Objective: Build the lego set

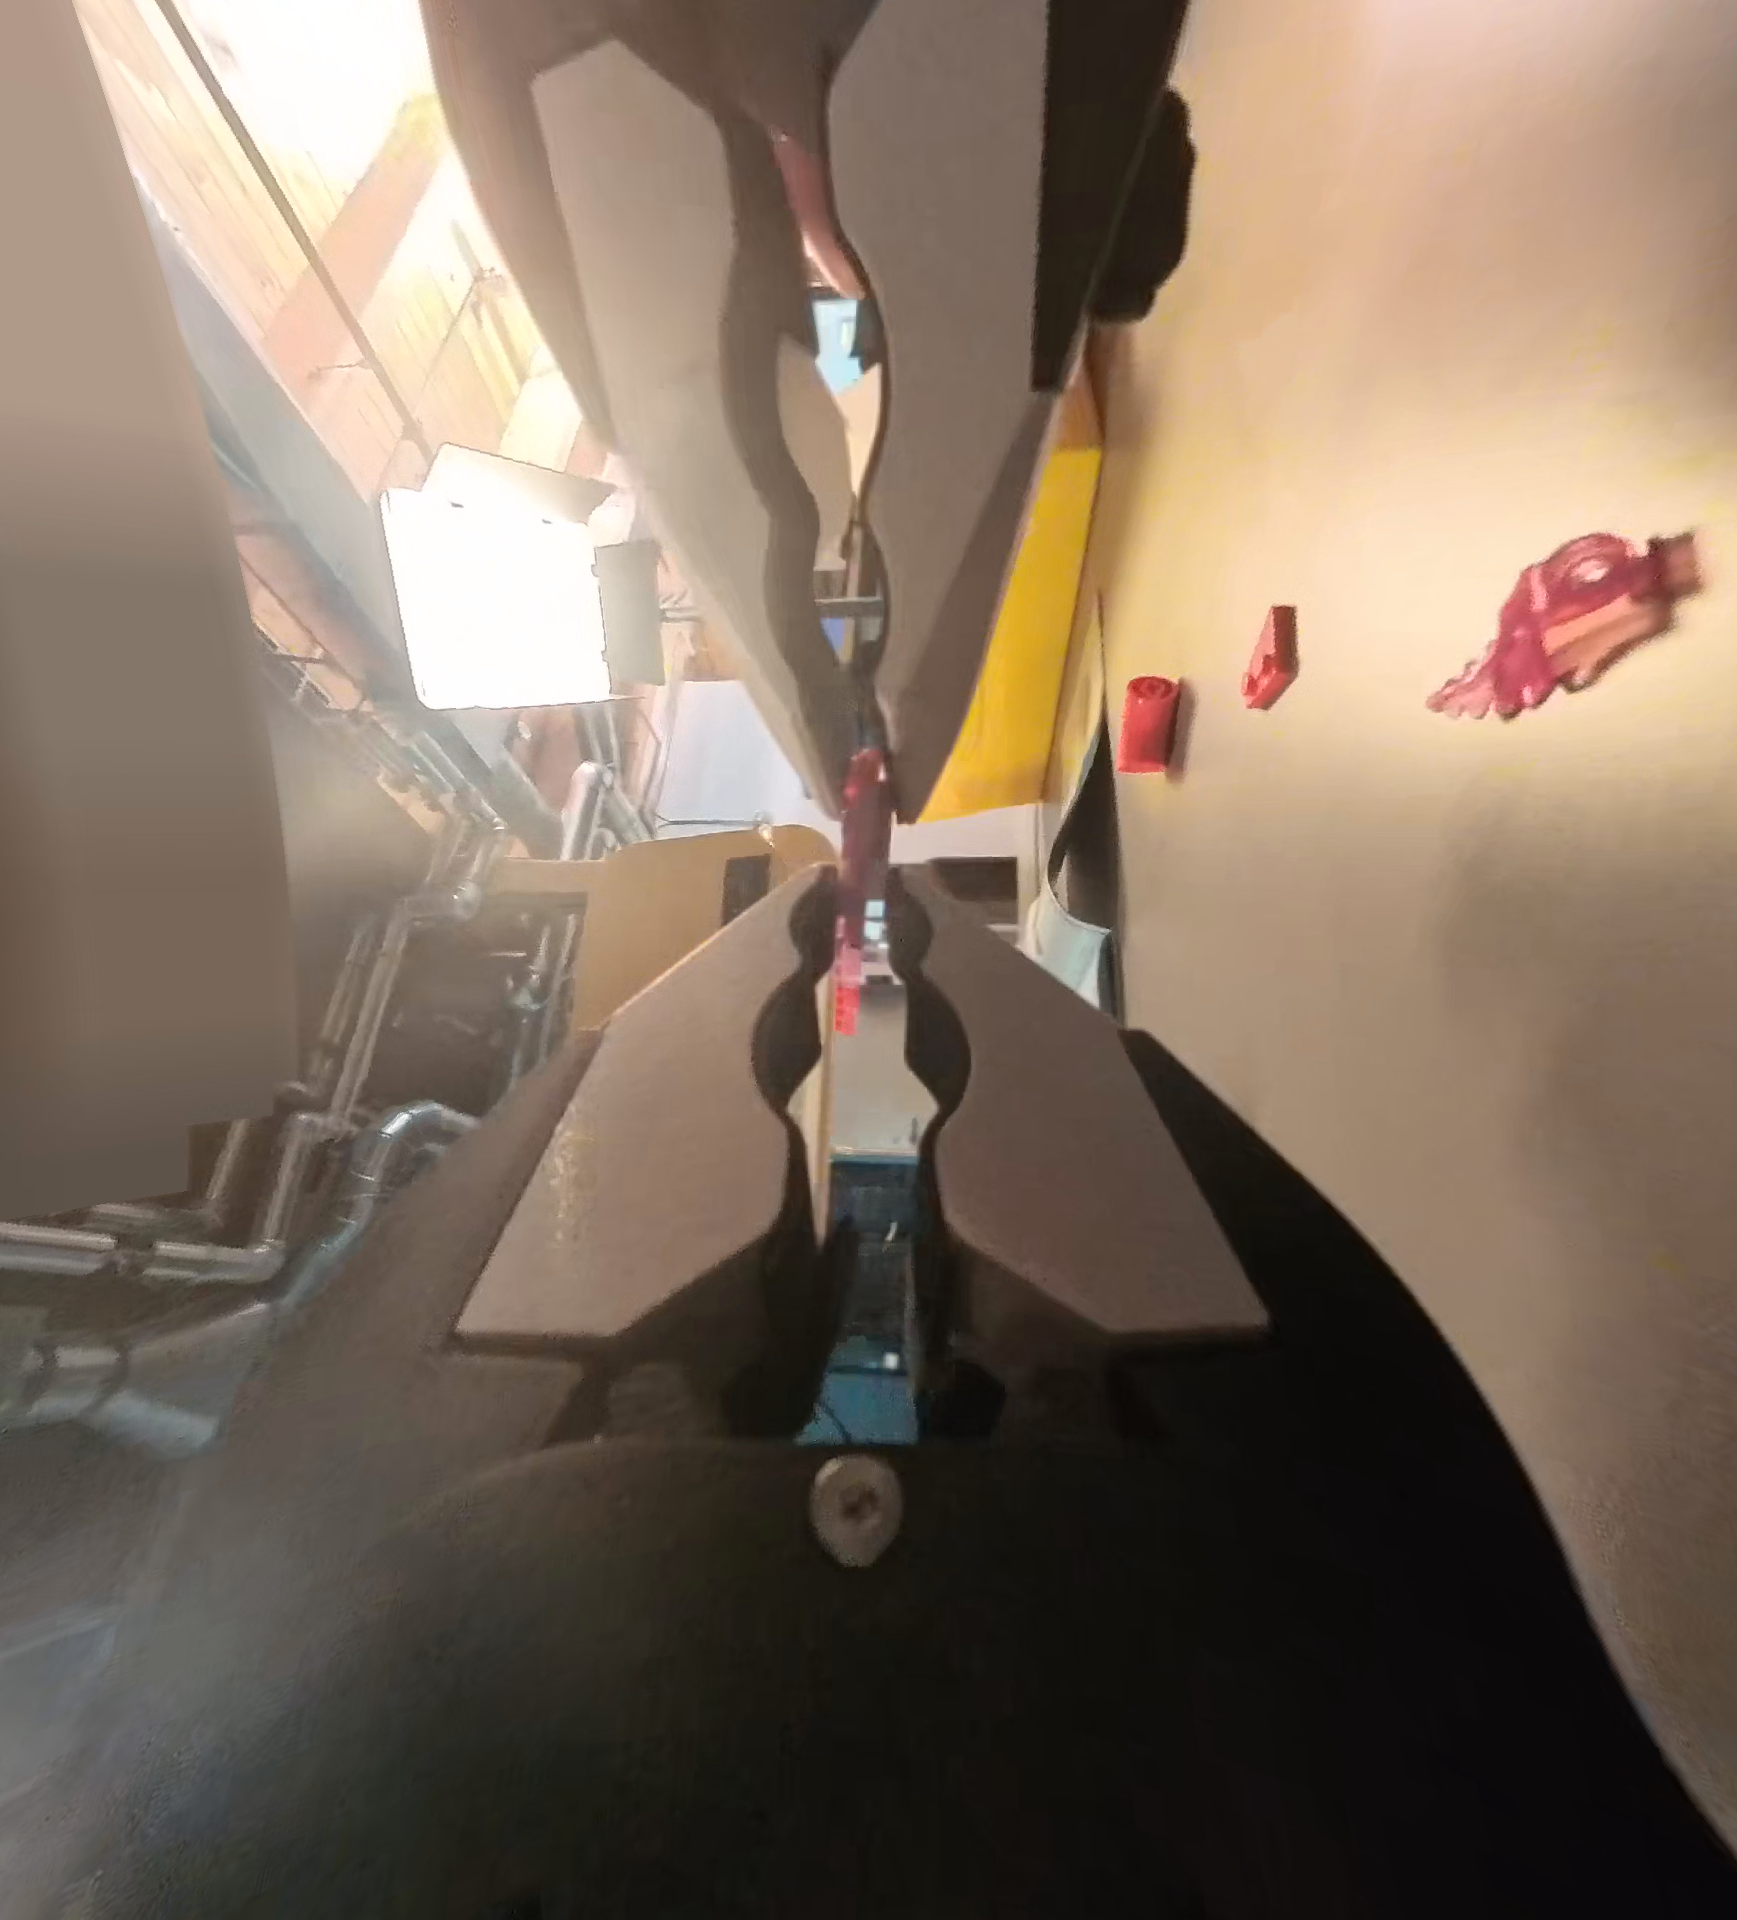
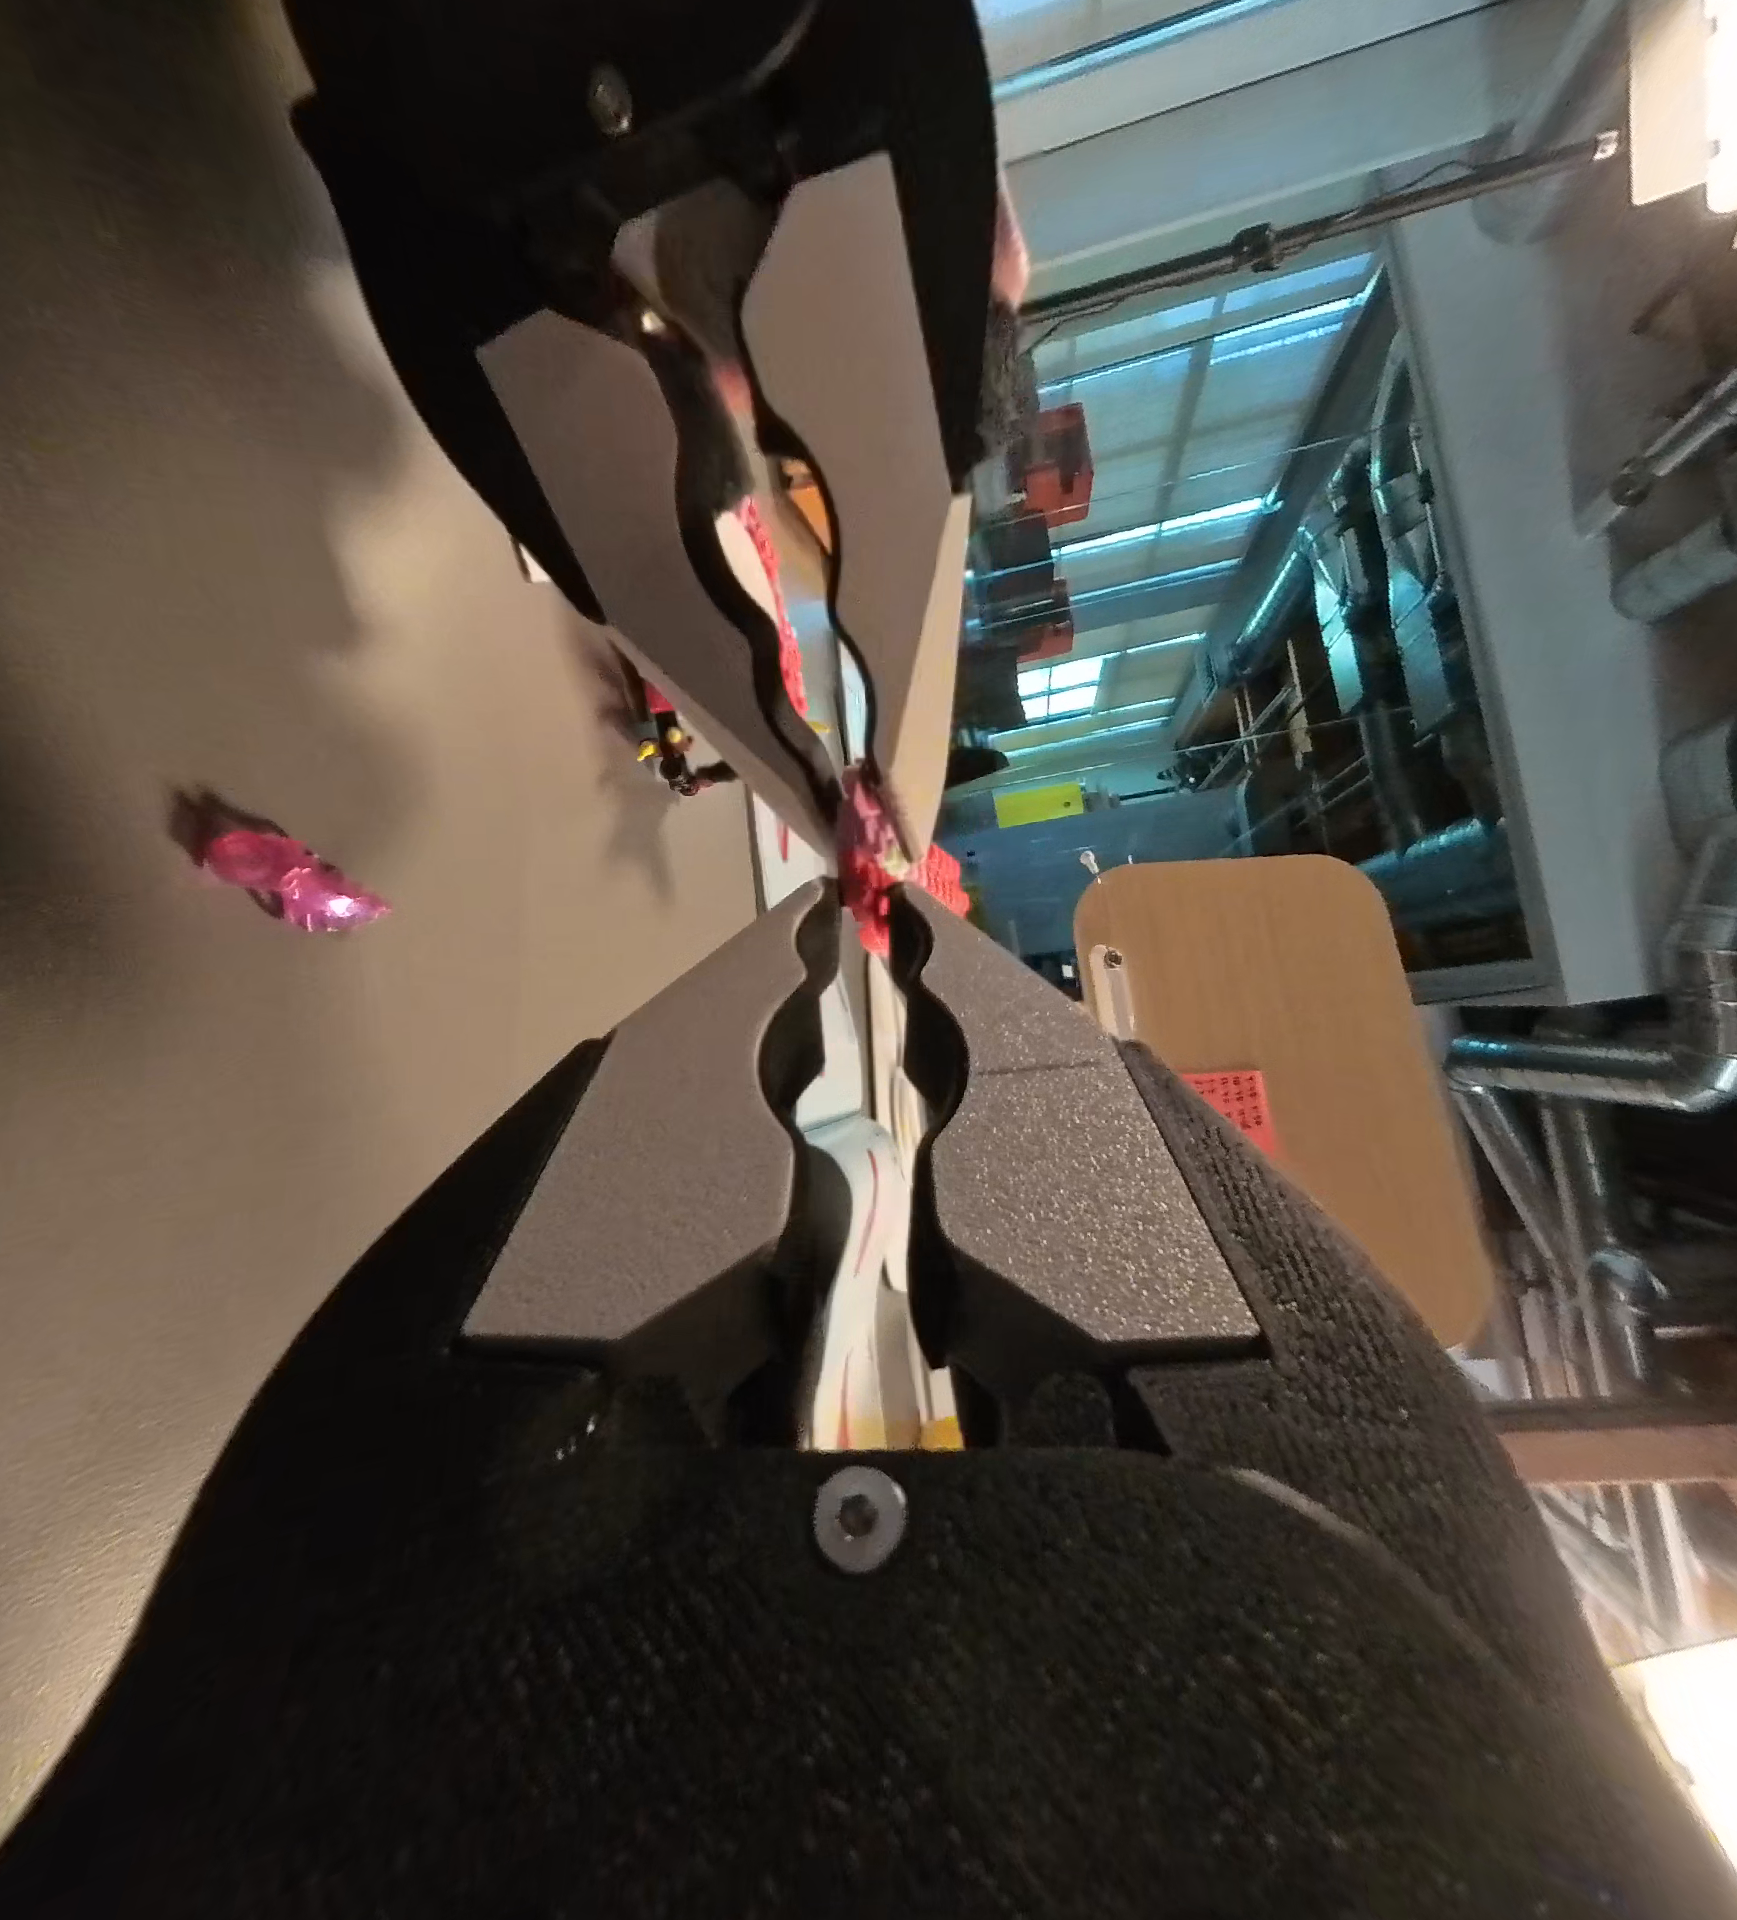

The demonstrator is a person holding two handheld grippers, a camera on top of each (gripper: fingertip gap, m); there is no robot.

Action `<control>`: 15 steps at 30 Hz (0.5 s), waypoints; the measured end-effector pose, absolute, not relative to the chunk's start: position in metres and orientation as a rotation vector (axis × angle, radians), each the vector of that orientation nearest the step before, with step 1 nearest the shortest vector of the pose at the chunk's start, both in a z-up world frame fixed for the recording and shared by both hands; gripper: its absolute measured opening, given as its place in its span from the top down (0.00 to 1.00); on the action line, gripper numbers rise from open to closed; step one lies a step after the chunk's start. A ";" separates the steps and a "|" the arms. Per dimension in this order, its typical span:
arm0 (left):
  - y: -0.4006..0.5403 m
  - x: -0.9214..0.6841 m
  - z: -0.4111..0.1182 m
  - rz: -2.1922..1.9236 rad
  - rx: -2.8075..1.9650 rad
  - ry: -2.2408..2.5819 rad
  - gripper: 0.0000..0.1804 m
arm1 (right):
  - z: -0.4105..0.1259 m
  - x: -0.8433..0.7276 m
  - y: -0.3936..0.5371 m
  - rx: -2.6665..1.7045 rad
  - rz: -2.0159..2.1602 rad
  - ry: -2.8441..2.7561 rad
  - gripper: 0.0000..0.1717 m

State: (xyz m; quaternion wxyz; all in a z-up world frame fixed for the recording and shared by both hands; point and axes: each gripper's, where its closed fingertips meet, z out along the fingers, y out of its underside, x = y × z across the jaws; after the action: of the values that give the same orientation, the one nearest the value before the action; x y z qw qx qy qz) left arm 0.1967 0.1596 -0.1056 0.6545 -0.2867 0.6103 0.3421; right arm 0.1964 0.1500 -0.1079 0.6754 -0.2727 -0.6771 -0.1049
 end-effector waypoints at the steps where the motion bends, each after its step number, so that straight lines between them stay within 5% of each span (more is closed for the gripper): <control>1: 0.159 0.197 -0.105 0.789 -0.641 1.390 0.96 | -0.107 0.196 0.149 -0.605 -0.225 -1.519 0.96; 3: 0.158 0.197 -0.104 0.780 -0.648 1.395 0.96 | -0.105 0.199 0.147 -0.626 -0.134 -1.509 0.95; 5: 0.160 0.195 -0.105 0.803 -0.645 1.408 0.96 | -0.106 0.209 0.154 -0.782 0.049 -1.496 0.84; 10: 0.160 0.197 -0.113 0.815 -0.640 1.457 0.96 | -0.145 0.239 0.174 -1.500 0.773 -1.487 0.78; 15: 0.157 0.202 -0.119 0.813 -0.624 1.487 0.96 | -0.173 0.242 0.171 -1.593 0.815 -1.637 0.78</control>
State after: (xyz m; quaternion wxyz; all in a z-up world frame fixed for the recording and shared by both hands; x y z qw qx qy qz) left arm 0.2021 0.1572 -0.1193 0.6193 -0.2715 0.6464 0.3535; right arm 0.2417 0.1714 -0.1734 0.3507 -0.6153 -0.6320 0.3146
